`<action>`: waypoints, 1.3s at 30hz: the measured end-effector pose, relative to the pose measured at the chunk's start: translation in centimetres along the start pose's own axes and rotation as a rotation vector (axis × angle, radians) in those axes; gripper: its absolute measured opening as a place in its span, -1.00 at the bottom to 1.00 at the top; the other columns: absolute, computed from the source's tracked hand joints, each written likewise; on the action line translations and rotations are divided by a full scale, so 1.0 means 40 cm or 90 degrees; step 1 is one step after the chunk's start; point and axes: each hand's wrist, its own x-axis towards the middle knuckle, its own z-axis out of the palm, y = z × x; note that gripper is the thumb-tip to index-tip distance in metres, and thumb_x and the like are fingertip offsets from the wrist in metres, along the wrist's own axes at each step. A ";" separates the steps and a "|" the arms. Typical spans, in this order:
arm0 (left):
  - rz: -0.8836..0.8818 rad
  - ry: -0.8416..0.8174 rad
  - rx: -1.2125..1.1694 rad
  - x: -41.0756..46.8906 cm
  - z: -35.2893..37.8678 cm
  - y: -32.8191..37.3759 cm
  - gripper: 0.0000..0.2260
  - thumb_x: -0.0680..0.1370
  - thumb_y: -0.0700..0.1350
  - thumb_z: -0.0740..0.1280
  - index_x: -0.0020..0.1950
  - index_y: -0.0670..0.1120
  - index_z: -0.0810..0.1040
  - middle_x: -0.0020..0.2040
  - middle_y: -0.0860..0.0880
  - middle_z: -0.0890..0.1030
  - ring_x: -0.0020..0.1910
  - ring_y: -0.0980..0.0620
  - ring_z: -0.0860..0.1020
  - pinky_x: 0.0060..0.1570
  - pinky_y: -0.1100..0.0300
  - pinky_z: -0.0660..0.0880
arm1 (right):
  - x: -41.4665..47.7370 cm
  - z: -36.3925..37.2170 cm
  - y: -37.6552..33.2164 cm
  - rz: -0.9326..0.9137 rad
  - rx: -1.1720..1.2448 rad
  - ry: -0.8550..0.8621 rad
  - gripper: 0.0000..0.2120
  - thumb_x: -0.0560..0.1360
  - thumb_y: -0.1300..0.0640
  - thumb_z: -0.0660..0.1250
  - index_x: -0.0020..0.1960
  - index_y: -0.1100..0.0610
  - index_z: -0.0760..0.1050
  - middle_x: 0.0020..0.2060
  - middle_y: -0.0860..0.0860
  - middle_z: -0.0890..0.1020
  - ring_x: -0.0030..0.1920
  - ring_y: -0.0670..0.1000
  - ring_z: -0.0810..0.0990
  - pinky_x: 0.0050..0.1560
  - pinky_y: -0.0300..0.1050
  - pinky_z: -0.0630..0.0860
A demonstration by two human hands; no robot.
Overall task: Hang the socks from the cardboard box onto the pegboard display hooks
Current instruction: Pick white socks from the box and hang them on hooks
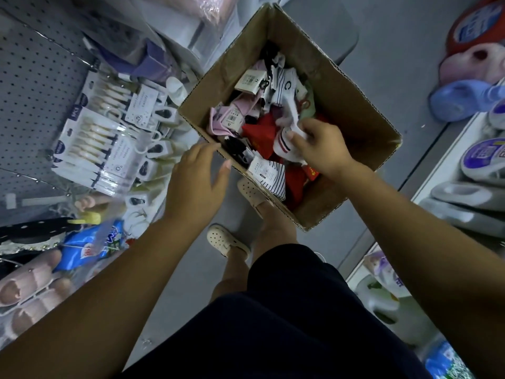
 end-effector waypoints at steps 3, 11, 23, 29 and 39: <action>-0.131 -0.059 -0.241 -0.025 -0.014 0.062 -0.68 0.64 0.09 0.33 0.29 -0.08 0.58 0.12 0.08 0.64 0.09 0.25 0.57 0.06 0.37 0.49 | -0.056 -0.021 -0.091 0.034 0.250 0.011 -0.62 0.58 -0.09 0.36 -0.03 0.26 0.56 -0.14 0.23 0.69 -0.08 0.28 0.68 -0.10 0.25 0.62; -0.317 -0.003 -0.578 -0.080 -0.012 0.079 -0.79 0.66 -0.15 0.33 0.25 -0.19 0.59 0.00 -0.13 0.75 -0.07 -0.02 0.74 -0.11 0.17 0.64 | -0.098 0.063 -0.200 0.175 0.654 -0.186 -0.87 0.65 0.17 0.28 0.04 0.21 0.58 -0.08 0.10 0.73 -0.05 0.05 0.73 -0.06 -0.11 0.65; -0.429 0.098 -0.616 -0.176 -0.070 -0.021 -0.83 0.67 -0.16 0.30 0.24 -0.15 0.58 -0.13 -0.10 0.75 -0.26 0.02 0.69 -0.22 0.19 0.63 | 0.030 0.240 -0.012 0.196 -0.020 -0.337 -0.52 0.66 -0.08 0.23 0.47 0.17 0.38 0.33 0.22 0.52 0.34 0.24 0.50 0.27 -0.04 0.41; -0.443 0.143 -0.643 -0.171 -0.064 0.001 -0.66 0.65 -0.20 0.34 0.39 -0.09 0.36 -0.05 -0.13 0.74 -0.22 -0.04 0.73 -0.17 0.16 0.66 | 0.024 0.203 0.028 0.201 0.014 -0.251 -0.49 0.59 -0.09 0.38 0.37 0.25 0.48 0.07 0.08 0.59 0.13 0.12 0.58 0.13 -0.03 0.53; -0.326 0.172 -0.694 -0.213 -0.174 0.089 -0.81 0.64 -0.16 0.36 0.26 -0.09 0.54 0.02 -0.23 0.71 -0.07 -0.14 0.75 0.03 0.06 0.67 | -0.129 -0.049 -0.198 -0.032 0.228 -0.128 -0.88 0.59 0.05 0.41 -0.07 0.08 0.65 -0.23 -0.07 0.71 -0.18 -0.11 0.68 -0.16 -0.18 0.61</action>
